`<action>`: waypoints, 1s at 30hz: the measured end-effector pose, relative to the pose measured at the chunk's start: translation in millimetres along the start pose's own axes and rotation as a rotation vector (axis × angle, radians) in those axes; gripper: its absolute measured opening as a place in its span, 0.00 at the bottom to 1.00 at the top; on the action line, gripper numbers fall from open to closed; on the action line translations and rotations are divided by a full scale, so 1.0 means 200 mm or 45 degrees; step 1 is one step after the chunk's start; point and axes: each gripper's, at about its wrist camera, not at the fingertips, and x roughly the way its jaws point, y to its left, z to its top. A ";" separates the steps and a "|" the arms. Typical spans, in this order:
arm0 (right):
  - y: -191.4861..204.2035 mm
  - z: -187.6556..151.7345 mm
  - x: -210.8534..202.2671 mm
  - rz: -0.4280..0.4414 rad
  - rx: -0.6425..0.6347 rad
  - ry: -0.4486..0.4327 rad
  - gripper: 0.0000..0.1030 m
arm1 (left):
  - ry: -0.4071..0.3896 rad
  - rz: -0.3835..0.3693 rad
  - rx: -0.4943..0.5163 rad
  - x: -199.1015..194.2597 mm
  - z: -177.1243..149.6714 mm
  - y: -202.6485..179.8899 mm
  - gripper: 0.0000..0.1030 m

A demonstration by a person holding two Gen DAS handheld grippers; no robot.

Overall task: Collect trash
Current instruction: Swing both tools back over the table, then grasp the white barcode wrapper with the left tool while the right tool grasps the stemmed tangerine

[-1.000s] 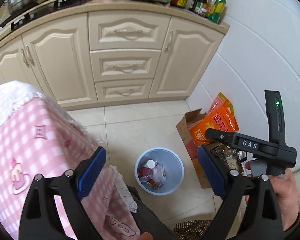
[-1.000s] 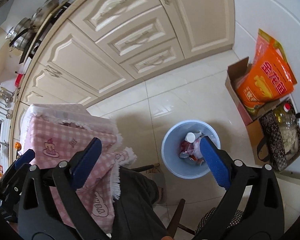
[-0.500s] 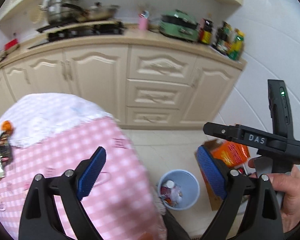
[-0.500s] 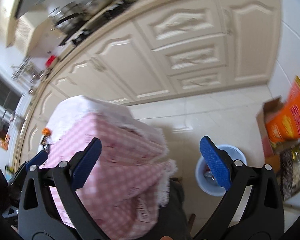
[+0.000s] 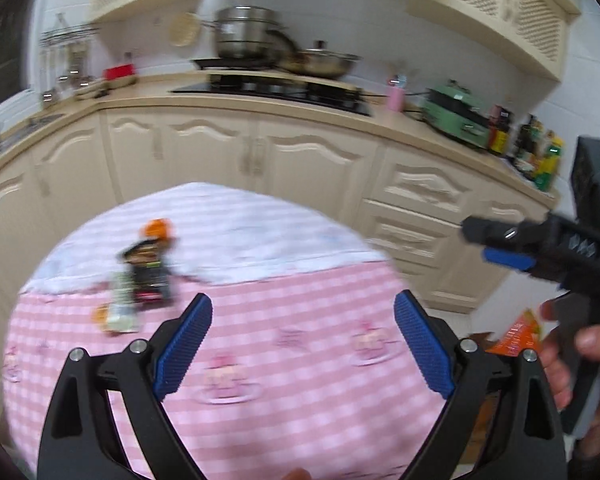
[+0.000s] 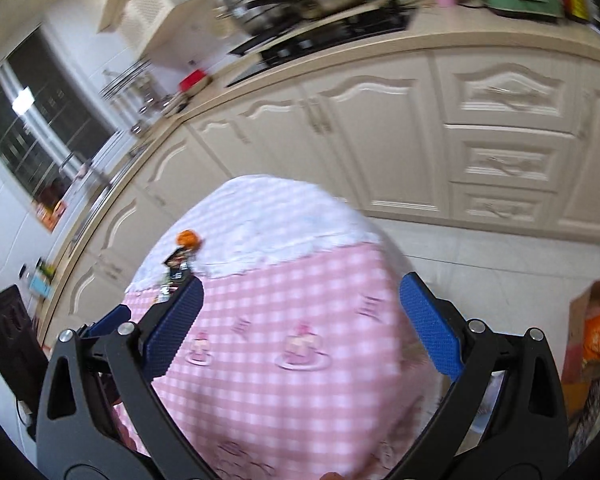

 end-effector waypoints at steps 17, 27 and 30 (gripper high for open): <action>0.52 -0.04 0.64 0.117 -0.254 0.234 0.94 | 0.186 0.309 0.008 0.40 -0.09 0.80 0.87; 0.75 0.04 1.12 0.108 -0.415 0.363 0.76 | 0.303 0.166 0.057 0.62 -0.05 0.87 0.50; 0.80 0.06 1.32 0.114 -0.424 0.427 0.68 | 0.302 0.132 0.026 0.62 -0.04 0.90 0.44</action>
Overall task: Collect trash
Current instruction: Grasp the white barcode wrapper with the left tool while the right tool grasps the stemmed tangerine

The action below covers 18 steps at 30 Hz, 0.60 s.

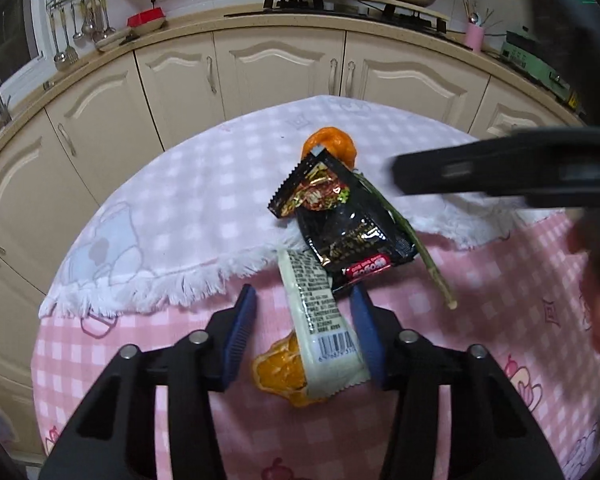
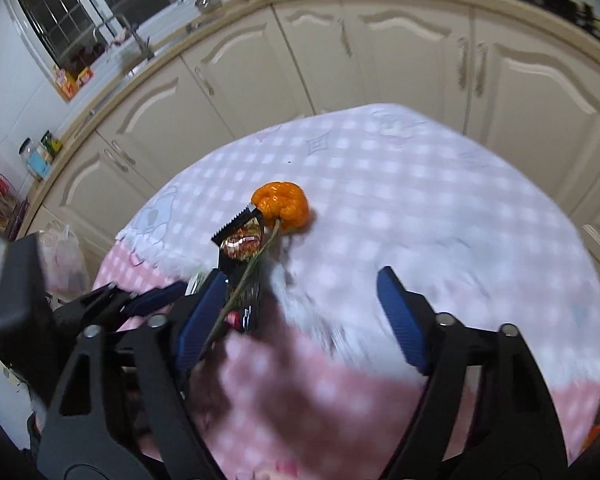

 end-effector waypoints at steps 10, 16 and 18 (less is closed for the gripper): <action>-0.05 0.18 0.18 0.102 0.131 0.025 0.40 | 0.015 0.012 -0.003 0.02 0.04 -0.01 0.35; -0.08 0.17 0.11 0.157 0.151 -0.011 0.33 | 0.019 -0.032 -0.040 0.00 0.03 0.01 0.14; -0.10 0.15 0.07 0.170 0.159 -0.042 0.33 | 0.008 -0.033 -0.063 -0.01 0.02 0.03 0.13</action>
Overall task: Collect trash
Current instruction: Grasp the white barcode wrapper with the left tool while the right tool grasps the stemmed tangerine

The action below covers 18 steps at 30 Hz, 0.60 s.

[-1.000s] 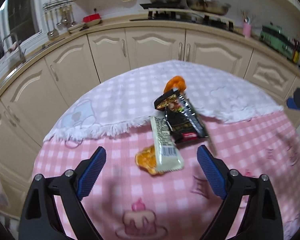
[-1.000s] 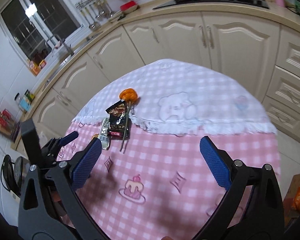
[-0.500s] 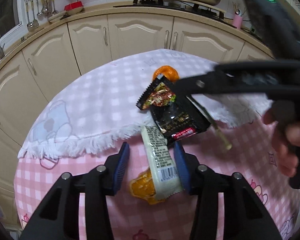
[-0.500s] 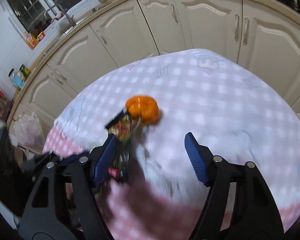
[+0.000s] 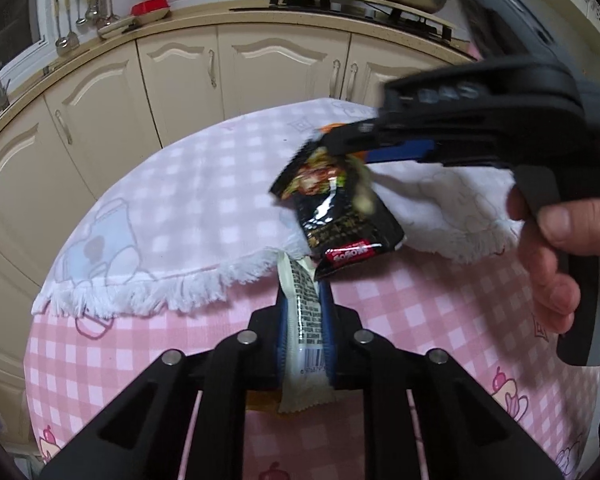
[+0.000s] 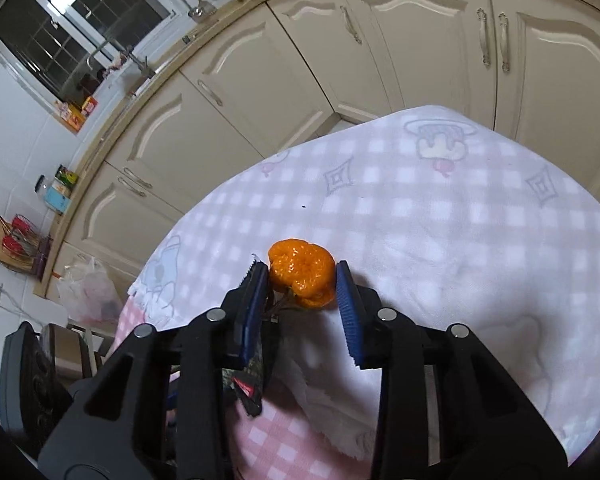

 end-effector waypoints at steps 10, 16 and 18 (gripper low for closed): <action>-0.09 -0.14 -0.37 0.033 0.005 -0.206 0.28 | -0.141 -0.038 -0.095 -0.16 -0.03 0.03 0.13; -0.12 -0.18 -0.38 -0.071 -0.005 -0.159 0.28 | -0.155 -0.033 -0.106 -0.21 -0.05 -0.02 0.13; -0.09 -0.16 -0.37 -0.168 -0.059 -0.182 0.56 | -0.168 -0.028 -0.109 -0.25 -0.07 -0.04 0.13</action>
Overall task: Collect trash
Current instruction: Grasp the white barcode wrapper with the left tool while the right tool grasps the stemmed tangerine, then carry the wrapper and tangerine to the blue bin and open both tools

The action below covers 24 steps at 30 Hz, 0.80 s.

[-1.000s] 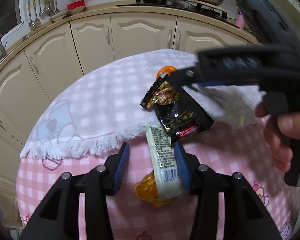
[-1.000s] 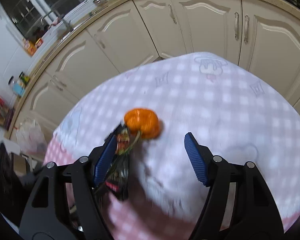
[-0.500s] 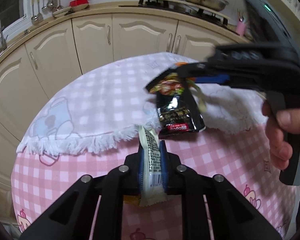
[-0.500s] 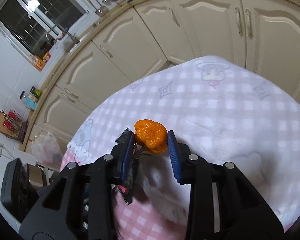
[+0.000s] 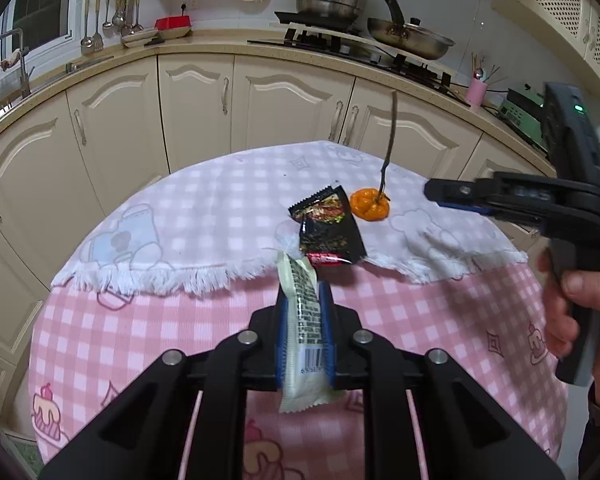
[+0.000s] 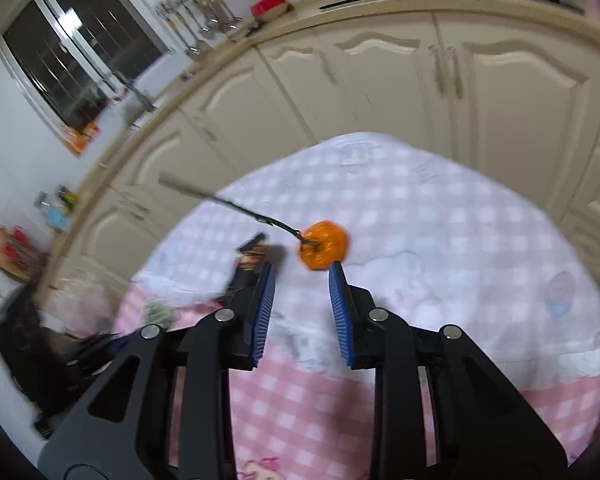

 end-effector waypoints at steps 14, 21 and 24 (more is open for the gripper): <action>0.13 0.05 0.33 -0.151 -0.259 0.080 0.31 | -0.115 0.007 -0.109 -0.22 -0.03 0.07 0.13; -0.07 -0.04 -0.01 0.118 0.011 0.016 0.31 | -0.156 -0.042 -0.148 -0.32 -0.03 0.04 0.13; -0.18 -0.11 -0.18 0.196 0.106 -0.004 0.31 | -0.166 -0.072 -0.109 -0.36 -0.03 -0.08 0.13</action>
